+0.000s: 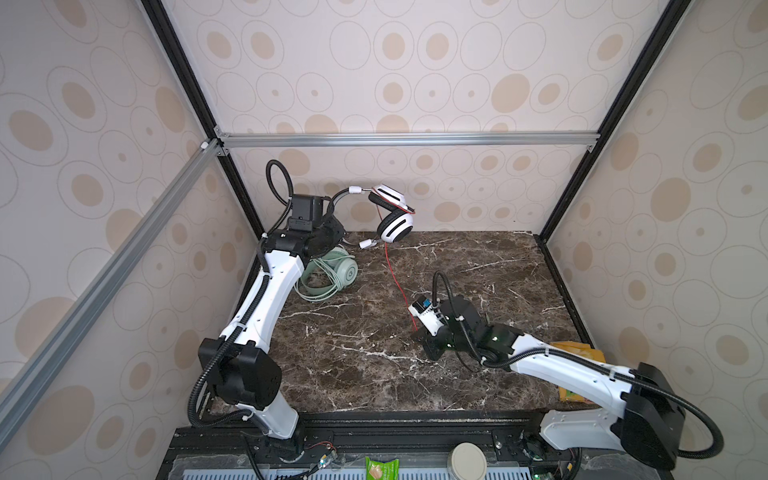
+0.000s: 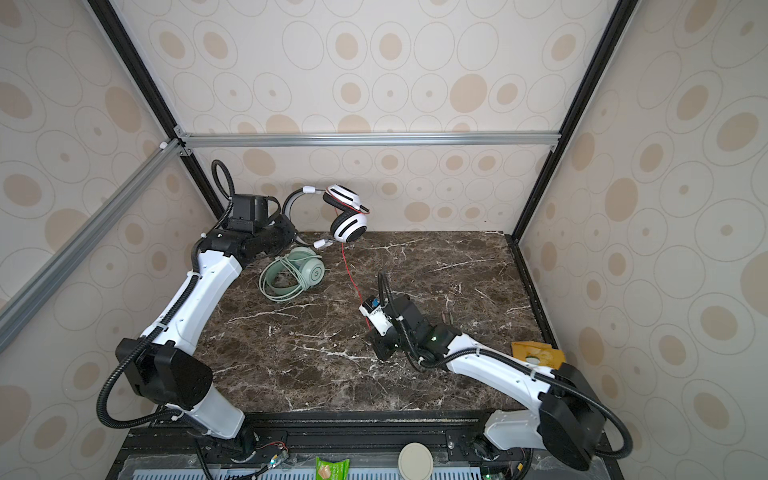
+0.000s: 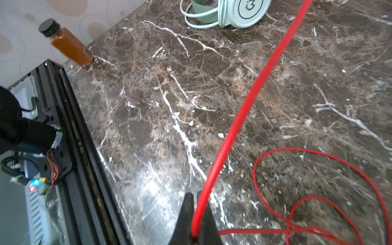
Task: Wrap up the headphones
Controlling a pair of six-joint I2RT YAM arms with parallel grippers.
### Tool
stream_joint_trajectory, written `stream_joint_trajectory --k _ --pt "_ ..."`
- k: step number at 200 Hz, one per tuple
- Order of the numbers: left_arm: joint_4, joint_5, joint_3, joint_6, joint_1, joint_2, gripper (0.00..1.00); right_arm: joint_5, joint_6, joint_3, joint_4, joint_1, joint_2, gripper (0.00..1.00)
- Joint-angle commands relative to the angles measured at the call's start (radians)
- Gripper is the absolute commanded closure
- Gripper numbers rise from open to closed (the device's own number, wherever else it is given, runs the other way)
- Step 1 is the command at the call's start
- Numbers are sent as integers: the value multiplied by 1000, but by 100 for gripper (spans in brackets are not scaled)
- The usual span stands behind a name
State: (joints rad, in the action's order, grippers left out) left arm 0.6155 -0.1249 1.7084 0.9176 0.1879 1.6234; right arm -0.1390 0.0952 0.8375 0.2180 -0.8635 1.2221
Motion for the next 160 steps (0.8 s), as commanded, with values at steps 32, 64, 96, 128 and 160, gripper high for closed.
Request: stream_joint_trajectory --k 32,64,96,128,160 --pt "-68 172 -56 15 1 -57 100 49 1 16 272 -49 -216 100" --pt "-59 213 -76 11 38 -49 100 20 13 25 304 -63 -234 100" --pt "-24 338 -65 -17 105 -45 100 16 -6 106 385 -93 -205 100" --pt "16 474 -44 -45 188 -23 100 15 -24 199 447 -124 -140 100" --pt "67 574 -4 -79 256 17 100 4 -19 252 426 -152 -85 100"
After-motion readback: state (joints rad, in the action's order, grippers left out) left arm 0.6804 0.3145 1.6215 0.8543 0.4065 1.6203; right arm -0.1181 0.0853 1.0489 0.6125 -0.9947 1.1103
